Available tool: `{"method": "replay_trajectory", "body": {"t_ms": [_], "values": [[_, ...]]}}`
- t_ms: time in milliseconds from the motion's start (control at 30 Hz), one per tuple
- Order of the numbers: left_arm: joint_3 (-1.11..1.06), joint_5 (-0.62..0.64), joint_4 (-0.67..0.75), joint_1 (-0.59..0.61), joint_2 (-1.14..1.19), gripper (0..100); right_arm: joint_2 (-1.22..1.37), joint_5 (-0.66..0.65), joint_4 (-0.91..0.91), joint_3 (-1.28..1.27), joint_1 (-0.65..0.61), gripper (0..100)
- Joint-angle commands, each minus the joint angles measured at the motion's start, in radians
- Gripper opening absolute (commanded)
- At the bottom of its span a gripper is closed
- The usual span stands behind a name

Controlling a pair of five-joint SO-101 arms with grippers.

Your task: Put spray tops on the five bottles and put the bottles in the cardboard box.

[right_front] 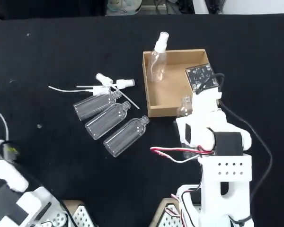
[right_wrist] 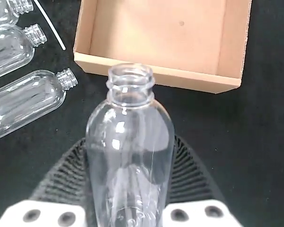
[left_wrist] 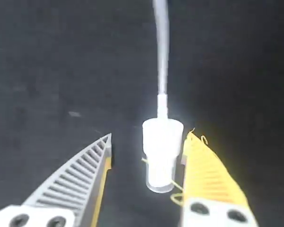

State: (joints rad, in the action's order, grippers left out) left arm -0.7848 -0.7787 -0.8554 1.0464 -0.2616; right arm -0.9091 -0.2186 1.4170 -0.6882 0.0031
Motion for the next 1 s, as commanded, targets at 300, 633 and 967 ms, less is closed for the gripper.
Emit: {"method": "replay_trajectory", "body": {"t_ms": [300,633,967], "values": [[0.229,0.103,-0.061,0.122,-0.005,23,-0.024,0.003,-0.003,0.010,-0.017,1.1],[0.147,0.118,0.224,0.117,-0.002,23,-0.025,0.002,0.003,0.008,-0.015,1.1],[0.058,-0.264,0.176,0.191,-0.005,24,-0.025,0.005,-0.002,0.012,-0.017,1.1]]}}
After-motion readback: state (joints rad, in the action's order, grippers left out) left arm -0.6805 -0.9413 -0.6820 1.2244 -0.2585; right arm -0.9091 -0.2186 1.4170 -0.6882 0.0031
